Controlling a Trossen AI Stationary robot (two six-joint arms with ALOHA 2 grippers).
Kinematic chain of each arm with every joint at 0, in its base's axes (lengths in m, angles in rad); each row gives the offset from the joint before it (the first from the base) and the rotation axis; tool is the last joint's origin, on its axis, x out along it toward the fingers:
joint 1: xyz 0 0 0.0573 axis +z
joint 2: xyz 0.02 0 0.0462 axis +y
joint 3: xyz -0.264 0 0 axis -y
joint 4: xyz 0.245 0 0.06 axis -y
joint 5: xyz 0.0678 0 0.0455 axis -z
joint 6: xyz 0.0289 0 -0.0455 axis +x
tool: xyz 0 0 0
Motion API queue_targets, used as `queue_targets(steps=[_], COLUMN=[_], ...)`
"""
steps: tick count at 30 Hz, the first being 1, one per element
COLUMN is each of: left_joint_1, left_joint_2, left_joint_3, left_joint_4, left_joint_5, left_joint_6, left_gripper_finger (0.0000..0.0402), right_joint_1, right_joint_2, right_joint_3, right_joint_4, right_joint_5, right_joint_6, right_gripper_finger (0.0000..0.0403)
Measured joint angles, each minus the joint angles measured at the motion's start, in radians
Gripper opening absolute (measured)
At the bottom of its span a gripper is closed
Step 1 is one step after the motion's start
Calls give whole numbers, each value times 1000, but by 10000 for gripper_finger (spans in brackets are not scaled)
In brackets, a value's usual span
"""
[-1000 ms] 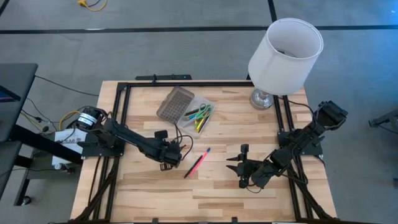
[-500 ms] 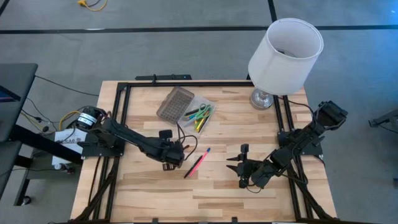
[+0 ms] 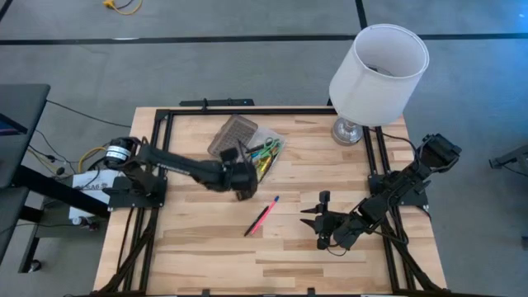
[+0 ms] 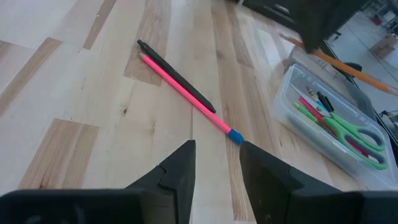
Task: Pick & place school supplies into a supply box
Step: Put the orange pencil into the supply box, then put the pink pencil into the supply box
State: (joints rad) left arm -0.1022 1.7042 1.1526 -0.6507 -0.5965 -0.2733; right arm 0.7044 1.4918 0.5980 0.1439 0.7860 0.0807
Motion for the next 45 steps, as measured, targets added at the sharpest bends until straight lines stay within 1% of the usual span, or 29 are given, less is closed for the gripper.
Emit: queue_targets(steps=[4,10,14,17,22,30,33,41,45], left_joint_1=[115,283,350,370,371,371,371,371,371], left_joint_2=[0,0,-1,-1,-1,-1,-1,-1,-1], left_joint_3=[0,-4,-31,-44,-44,-44,-44,-44,-44], left_joint_4=[140,266,320,336,336,328,327,315,302], left_joint_5=[51,211,307,356,356,356,356,356,356], left_joint_6=[20,20,16,8,8,8,8,5,2], left_gripper_finger=[18,18,18,18,18,19,31,76,88], right_joint_1=[0,0,0,0,0,0,0,0,0], right_joint_2=[0,0,0,0,0,0,0,0,0], right_joint_3=[0,0,0,0,-4,-63,-63,-63,-63], right_joint_4=[0,-2,-4,-6,0,49,52,52,52], right_joint_5=[0,0,0,-1,-1,0,0,0,0], right_joint_6=[0,17,18,18,18,38,43,43,43], right_gripper_finger=[120,120,120,120,120,120,120,120,120])
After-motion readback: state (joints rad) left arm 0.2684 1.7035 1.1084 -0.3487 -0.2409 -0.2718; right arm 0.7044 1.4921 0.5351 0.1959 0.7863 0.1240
